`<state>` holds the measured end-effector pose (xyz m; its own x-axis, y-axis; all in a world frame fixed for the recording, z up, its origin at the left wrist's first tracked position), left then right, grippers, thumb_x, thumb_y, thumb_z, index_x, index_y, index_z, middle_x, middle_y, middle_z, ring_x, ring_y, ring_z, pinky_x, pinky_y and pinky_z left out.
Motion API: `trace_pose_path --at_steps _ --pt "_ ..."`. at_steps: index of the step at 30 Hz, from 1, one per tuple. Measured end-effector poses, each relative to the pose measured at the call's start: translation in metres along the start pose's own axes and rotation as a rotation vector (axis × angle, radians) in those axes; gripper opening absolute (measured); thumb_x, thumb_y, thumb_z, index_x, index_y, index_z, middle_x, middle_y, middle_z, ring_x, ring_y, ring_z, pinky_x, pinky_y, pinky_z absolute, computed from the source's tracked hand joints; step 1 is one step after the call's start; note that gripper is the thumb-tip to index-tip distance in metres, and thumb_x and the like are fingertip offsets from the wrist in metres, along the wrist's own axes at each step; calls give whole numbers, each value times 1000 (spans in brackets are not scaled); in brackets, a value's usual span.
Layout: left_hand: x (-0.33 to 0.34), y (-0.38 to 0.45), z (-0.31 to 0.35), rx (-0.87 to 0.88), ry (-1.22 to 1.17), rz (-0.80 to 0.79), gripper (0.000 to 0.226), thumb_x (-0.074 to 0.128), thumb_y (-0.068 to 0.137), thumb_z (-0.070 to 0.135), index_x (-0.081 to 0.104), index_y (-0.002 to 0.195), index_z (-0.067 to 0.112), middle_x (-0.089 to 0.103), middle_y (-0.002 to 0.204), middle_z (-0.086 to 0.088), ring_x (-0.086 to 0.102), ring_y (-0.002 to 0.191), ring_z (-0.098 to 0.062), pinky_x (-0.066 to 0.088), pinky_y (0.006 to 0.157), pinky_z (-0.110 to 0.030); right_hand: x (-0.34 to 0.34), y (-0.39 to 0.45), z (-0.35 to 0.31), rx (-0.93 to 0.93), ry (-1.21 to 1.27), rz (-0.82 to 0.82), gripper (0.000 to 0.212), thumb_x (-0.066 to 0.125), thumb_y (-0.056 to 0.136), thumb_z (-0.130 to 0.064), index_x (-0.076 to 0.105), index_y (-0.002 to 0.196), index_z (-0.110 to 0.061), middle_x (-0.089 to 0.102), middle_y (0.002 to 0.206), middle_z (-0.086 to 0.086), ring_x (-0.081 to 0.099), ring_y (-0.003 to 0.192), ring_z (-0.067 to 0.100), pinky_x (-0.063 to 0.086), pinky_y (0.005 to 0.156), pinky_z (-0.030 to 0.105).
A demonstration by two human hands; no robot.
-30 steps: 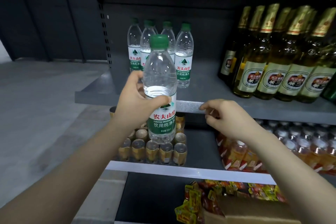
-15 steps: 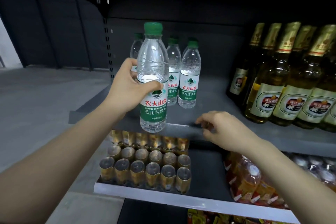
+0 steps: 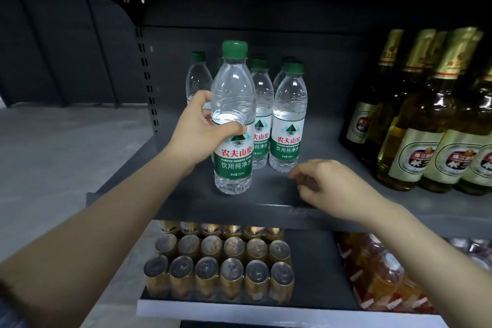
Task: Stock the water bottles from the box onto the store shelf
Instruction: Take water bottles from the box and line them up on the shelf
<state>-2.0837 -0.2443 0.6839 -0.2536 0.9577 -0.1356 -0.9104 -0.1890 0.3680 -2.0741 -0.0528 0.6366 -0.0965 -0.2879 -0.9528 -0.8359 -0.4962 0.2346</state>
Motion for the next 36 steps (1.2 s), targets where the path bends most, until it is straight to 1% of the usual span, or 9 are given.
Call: trace_pose_path --at_steps 4,7,12,19,23,27,31,33,36 --pt "3 5 -14 -18 -28 -35 45 75 68 -3 48 89 26 70 86 2 69 68 -5 55 63 -19 5 6 1 19 8 -5 29 54 81 -17 62 109 -22 64 98 -2 58 93 20 46 82 32" --pt "3 7 -22 -33 -47 -53 45 75 69 -4 49 91 27 70 87 4 69 68 -2 55 61 -15 9 10 1 24 8 -8 30 54 81 -17 62 109 -23 63 97 -4 58 91 19 46 81 31" --pt "1 7 -30 -40 -53 -64 47 75 68 -3 50 93 28 70 93 2 68 75 -6 56 66 -16 14 15 0 29 19 3 30 54 80 -17 62 109 -24 55 87 -9 50 80 14 47 80 31" --pt "-3 10 -37 -50 -54 -47 47 75 69 -1 49 94 29 69 98 2 66 85 -15 53 73 -22 17 24 -6 24 79 33 29 55 80 -14 63 107 -22 56 85 -7 51 77 14 49 78 32" --pt "1 9 -38 -60 -25 -75 49 76 71 3 46 105 22 67 104 1 65 82 -9 52 69 -19 18 31 -8 23 153 76 31 60 81 -18 61 111 -21 57 89 -8 52 77 14 50 80 32" --pt "0 7 -40 -60 -16 -90 50 75 73 6 45 108 22 65 108 1 64 79 -3 53 66 -16 25 39 -17 5 238 77 38 68 79 -29 58 115 -21 57 90 -8 53 74 12 50 78 32" --pt "-4 2 -48 -69 28 -148 53 74 74 3 44 115 18 62 110 -6 65 88 -10 56 71 -17 33 48 -27 -8 322 87 40 70 78 -30 57 116 -22 57 92 -9 52 71 4 48 74 25" --pt "-8 -2 -56 -64 108 -182 52 74 73 2 44 112 19 62 105 -6 65 92 -17 55 76 -22 38 51 -31 -11 363 86 40 71 78 -28 58 114 -20 60 95 -7 57 78 9 50 78 27" --pt "-11 -9 -69 -56 260 -251 49 76 72 6 44 97 32 62 99 -2 64 89 -19 52 80 -24 43 55 -30 23 410 90 39 73 76 -27 59 111 -18 62 95 -5 60 82 14 52 80 32"
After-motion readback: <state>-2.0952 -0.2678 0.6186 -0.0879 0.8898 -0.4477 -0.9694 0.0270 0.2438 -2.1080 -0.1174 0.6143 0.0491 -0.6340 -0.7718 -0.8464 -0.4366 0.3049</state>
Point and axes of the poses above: each hand's wrist, its own y-axis towards the middle knuckle, its own x-axis out of the palm, z = x × y, the point moved 10 cm from there along y, towards the middle knuckle
